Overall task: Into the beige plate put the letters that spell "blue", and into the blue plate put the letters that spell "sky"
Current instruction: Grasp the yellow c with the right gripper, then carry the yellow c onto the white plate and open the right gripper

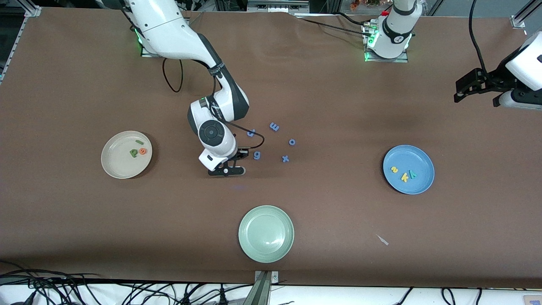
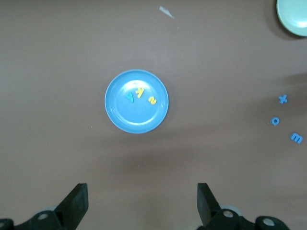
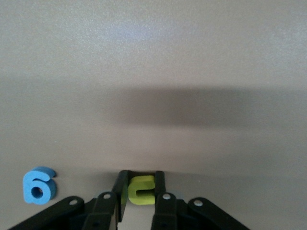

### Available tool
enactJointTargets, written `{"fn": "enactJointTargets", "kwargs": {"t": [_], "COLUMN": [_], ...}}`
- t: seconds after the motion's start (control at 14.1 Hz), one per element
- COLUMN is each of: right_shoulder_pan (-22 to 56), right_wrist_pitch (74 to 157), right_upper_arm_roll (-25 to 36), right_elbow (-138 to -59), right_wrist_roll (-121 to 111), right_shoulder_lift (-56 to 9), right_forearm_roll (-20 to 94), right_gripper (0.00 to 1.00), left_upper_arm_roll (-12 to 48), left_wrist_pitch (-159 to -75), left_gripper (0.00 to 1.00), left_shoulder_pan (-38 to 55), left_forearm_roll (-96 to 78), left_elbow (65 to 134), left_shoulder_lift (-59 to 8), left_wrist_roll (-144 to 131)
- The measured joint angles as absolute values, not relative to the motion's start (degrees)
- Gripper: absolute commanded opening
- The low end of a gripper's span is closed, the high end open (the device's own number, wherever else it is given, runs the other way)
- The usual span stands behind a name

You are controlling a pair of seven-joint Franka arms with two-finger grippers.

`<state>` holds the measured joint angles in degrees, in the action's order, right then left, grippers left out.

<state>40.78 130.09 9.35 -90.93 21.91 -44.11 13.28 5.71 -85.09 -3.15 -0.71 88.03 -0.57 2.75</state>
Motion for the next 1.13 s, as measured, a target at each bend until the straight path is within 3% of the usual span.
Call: {"fn": "enactJointTargets", "kwargs": {"t": [0.21, 0.43, 0.71, 0.99, 1.06, 1.13], "right_shoulder_pan": [40.78, 40.59, 40.1, 39.97, 39.98, 39.94], "right_wrist_pitch": [124.47, 115.48, 114.89, 115.8, 115.9, 116.12], "right_upper_arm_roll": [12.54, 19.47, 28.86, 34.84, 35.93, 36.93], "right_elbow": [-90.65, -92.61, -103.3, -110.33, -111.36, -112.21], "right_wrist_roll": [19.17, 11.46, -2.79, -10.36, -11.24, -12.04], "right_shoulder_lift": [-42.01, -37.47, -30.72, -28.69, -28.79, -29.04], "right_forearm_roll": [13.27, 13.28, 13.29, 13.29, 13.29, 13.29], "right_gripper": [0.05, 0.05, 0.05, 0.05, 0.07, 0.16], "left_upper_arm_roll": [5.7, 5.34, 5.28, 5.31, 5.31, 5.31], "left_wrist_pitch": [-83.85, -80.86, -79.87, -79.85, -79.85, -79.85], "left_gripper": [1.0, 1.0, 1.0, 1.0, 1.0, 1.0], "left_shoulder_pan": [-3.15, -3.48, -3.74, -3.74, -3.74, -3.74], "left_forearm_roll": [-0.71, -0.71, -0.71, -0.71, -0.71, -0.71], "left_elbow": [88.02, 88.01, 88.01, 88.01, 88.01, 88.01], "left_shoulder_lift": [-0.57, -0.57, -0.57, -0.57, -0.57, -0.57], "left_wrist_roll": [2.71, 2.7, 2.7, 2.7, 2.7, 2.7]}}
